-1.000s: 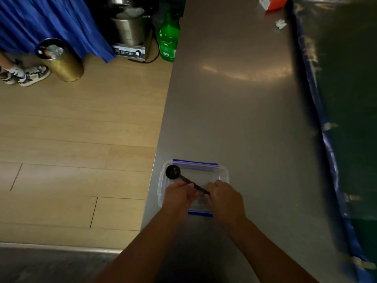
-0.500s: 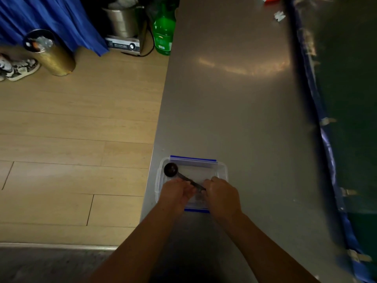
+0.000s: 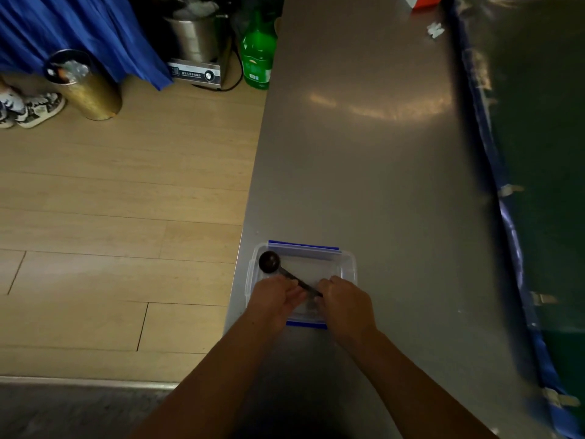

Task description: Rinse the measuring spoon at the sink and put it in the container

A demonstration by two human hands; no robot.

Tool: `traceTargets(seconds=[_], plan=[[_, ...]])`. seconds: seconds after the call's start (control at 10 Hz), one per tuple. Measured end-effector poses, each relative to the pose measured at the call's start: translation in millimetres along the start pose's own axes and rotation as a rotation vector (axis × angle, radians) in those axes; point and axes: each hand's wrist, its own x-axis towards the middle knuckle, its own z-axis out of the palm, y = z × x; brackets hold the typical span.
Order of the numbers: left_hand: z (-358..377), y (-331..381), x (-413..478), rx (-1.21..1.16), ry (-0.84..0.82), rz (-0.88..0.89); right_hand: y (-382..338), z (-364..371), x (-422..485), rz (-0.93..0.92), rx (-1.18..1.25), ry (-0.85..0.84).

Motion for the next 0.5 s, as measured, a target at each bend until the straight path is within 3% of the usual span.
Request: traceTargets(seconds=[0.3,0.5], plan=[[-12,6,-25,-0.021,-0.039,0.089,2,-15,-9,-0.007,0.026,-0.021],[0,0,-76,0.200,-0.069,0.213,12,-53,-37,-0.039,0.154,0.073]])
